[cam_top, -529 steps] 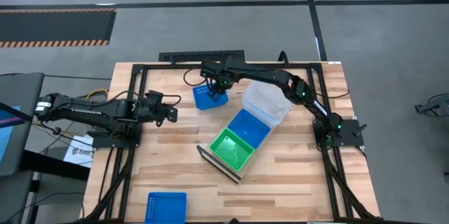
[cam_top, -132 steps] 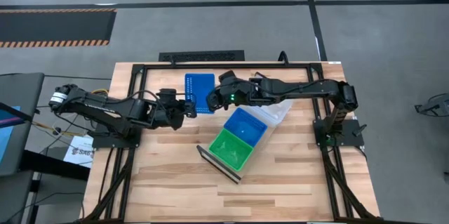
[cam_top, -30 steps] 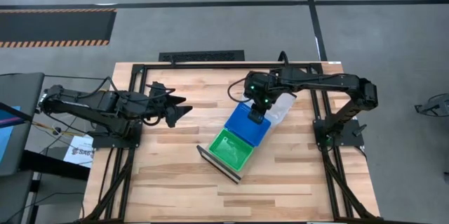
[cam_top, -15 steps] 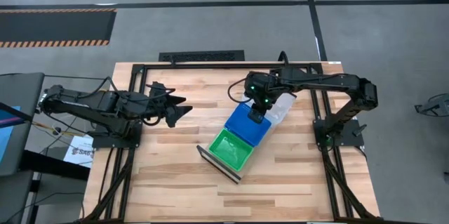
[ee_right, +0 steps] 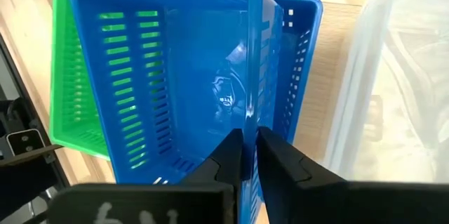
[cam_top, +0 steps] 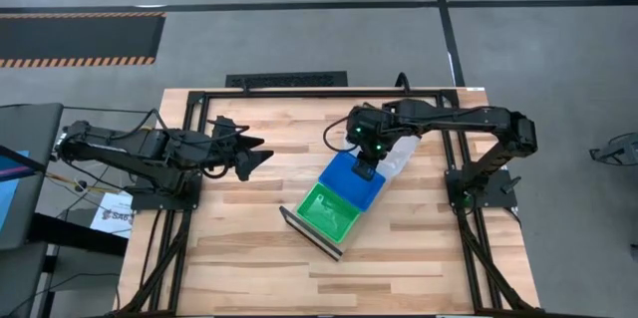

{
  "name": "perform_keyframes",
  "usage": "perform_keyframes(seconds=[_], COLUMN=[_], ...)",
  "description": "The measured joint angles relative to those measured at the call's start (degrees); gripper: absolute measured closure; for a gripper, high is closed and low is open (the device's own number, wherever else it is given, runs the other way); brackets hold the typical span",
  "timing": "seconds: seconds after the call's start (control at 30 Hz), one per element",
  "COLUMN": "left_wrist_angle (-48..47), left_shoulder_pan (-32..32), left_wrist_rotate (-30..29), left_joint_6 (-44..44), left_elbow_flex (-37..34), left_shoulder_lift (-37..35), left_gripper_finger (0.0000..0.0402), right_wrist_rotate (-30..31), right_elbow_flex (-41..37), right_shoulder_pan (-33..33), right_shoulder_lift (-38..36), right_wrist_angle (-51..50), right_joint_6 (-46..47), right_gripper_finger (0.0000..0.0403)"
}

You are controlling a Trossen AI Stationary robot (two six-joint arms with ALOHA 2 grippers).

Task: Stack baskets on shelf by color
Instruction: Stack the blue bin on the other blue bins on the shelf, then return to Home Position

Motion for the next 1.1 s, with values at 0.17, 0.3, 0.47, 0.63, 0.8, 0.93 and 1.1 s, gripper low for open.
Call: perform_keyframes(seconds=[0.17,0.3,0.47,0.63,0.8,0.93,1.1], left_wrist_angle=[0.0,0.0,0.0,0.0,0.0,0.0,0.4], left_shoulder_pan=[0.0,0.0,0.0,0.0,0.0,0.0,0.0], left_wrist_rotate=[0.0,0.0,0.0,0.0,0.0,0.0,0.0], left_joint_6=[0.0,-0.1,-0.1,-0.2,-0.2,-0.2,0.1], left_elbow_flex=[0.0,0.0,0.0,0.0,0.0,0.0,0.0], left_shoulder_lift=[0.0,0.0,0.0,0.0,0.0,0.0,0.0], left_gripper_finger=[0.0104,0.0104,0.0104,0.0104,0.0104,0.0104,0.0104], right_wrist_rotate=[0.0,-0.1,-1.9,-1.9,-1.8,-1.9,-3.4], right_elbow_flex=[0.0,0.0,0.0,0.0,0.0,1.7,7.6], right_shoulder_pan=[-0.1,0.0,0.0,0.0,0.0,-0.5,-0.6], right_shoulder_lift=[0.0,0.0,0.0,0.0,0.0,0.0,-0.2], right_wrist_angle=[0.0,0.0,0.0,0.1,0.4,-0.8,-1.9], right_joint_6=[0.0,0.0,0.0,0.0,0.0,0.8,0.6], right_gripper_finger=[0.0341,0.0341,0.0323,0.0268,0.0213,0.0188,0.0178])
